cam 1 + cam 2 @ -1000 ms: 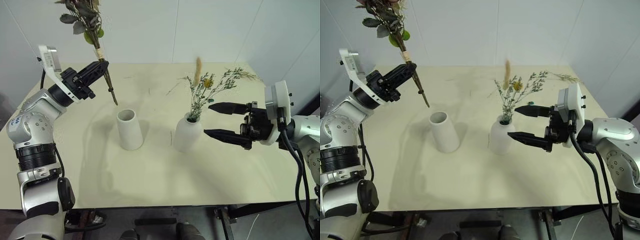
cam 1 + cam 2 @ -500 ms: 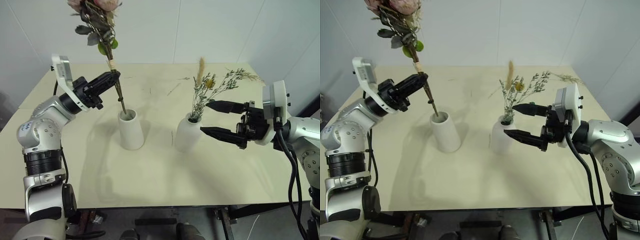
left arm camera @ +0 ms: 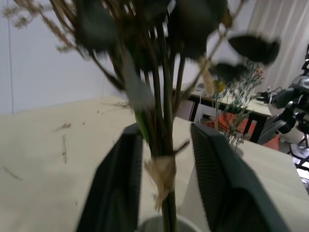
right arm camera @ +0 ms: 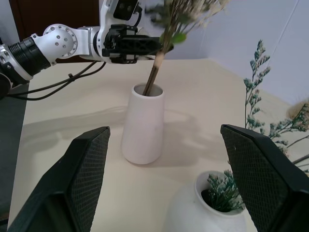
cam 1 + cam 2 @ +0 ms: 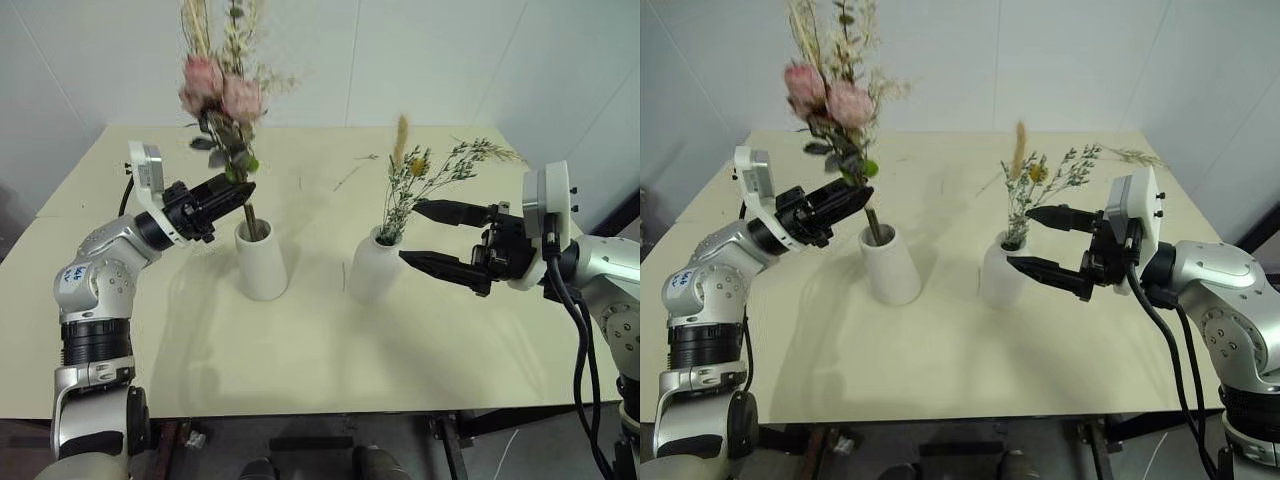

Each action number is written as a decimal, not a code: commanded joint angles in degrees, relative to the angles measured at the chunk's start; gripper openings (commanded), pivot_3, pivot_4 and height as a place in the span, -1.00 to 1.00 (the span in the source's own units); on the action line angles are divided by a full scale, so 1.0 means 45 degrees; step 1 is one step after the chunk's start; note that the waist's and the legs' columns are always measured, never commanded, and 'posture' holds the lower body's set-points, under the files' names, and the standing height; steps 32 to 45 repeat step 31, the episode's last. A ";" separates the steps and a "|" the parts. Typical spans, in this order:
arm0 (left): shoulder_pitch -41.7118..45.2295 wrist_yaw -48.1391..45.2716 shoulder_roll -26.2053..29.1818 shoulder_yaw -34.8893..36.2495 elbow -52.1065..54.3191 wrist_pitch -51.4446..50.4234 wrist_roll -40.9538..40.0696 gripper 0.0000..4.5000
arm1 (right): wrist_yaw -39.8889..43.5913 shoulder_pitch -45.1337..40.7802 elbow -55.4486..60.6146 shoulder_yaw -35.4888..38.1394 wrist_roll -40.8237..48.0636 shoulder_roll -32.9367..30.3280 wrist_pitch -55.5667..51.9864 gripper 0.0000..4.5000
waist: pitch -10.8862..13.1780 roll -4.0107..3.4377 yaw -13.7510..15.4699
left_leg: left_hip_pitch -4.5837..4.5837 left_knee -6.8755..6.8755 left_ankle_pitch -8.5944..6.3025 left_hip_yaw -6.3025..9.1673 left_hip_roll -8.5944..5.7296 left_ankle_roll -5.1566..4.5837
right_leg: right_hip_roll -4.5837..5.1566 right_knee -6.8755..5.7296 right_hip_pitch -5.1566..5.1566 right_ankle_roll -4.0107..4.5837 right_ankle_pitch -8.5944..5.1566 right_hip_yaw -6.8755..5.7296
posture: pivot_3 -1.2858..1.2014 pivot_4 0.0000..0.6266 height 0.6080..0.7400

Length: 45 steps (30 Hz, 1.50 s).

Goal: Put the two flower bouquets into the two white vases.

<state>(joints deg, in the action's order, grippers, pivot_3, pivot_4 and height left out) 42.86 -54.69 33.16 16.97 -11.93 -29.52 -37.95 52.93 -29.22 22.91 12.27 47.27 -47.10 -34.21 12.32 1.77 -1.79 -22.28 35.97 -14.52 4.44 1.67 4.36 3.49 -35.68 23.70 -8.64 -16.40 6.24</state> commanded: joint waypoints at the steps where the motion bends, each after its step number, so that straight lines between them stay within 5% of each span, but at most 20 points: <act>1: -0.0112 -0.0178 0.0667 0.0351 0.0728 0.0143 -0.0097 0.31 | -0.0030 -0.0014 0.0378 0.0509 0.0284 -0.0027 0.0130 0.74 | 0.0000 0.0000 -0.0005 | -0.0001 0.0000 0.0000 0.0000 0.0000 0.0000 | 0.0000 0.0000 0.0000 0.0000 0.0000 -0.0001 | 0.03 -0.52 1.00; 5: -0.0552 -0.1632 0.2301 -0.0428 0.0181 0.1383 0.1269 0.84 | 0.0074 -0.0098 0.0144 0.0375 0.0124 0.0056 0.0306 0.74 | 0.0000 -0.0001 -0.0035 | 0.0001 -0.0007 -0.0002 -0.0002 0.0000 -0.0003 | 0.0000 0.0011 -0.0001 0.0004 -0.0002 0.0000 | 0.03 -0.52 1.00; 16: 0.0311 -0.4658 0.4500 -0.1448 -0.2315 0.4382 0.3149 0.84 | 0.0889 -0.0262 -0.0640 0.0366 -0.0386 -0.0301 0.0673 0.74 | 0.0001 -0.0002 0.0017 | -0.0010 -0.0014 -0.0008 -0.0003 0.0000 -0.0012 | 0.0001 0.0033 0.0000 0.0019 -0.0010 -0.0007 | 0.03 -0.52 1.00; 29: -0.0161 -0.6089 0.4708 -0.0773 -0.1656 0.3659 0.1990 0.84 | 0.2563 0.1674 -0.1772 0.1937 -0.1965 -0.2092 0.2239 0.74 | 0.0004 -0.0007 -0.0055 | 0.0004 -0.0011 -0.0038 -0.0027 0.0003 -0.0063 | 0.0001 0.0018 0.0000 0.0017 -0.0021 0.0004 | 0.03 -0.52 1.00; 45: -0.0061 -0.5933 0.4617 -0.0737 -0.1662 0.3670 0.1943 0.84 | 0.2631 0.1673 -0.1867 0.2057 -0.1997 -0.2173 0.2324 0.74 | 0.0004 -0.0007 -0.0071 | 0.0008 -0.0001 -0.0037 -0.0027 0.0009 -0.0063 | -0.0005 0.0009 0.0001 0.0019 -0.0022 0.0004 | 0.03 -0.52 1.00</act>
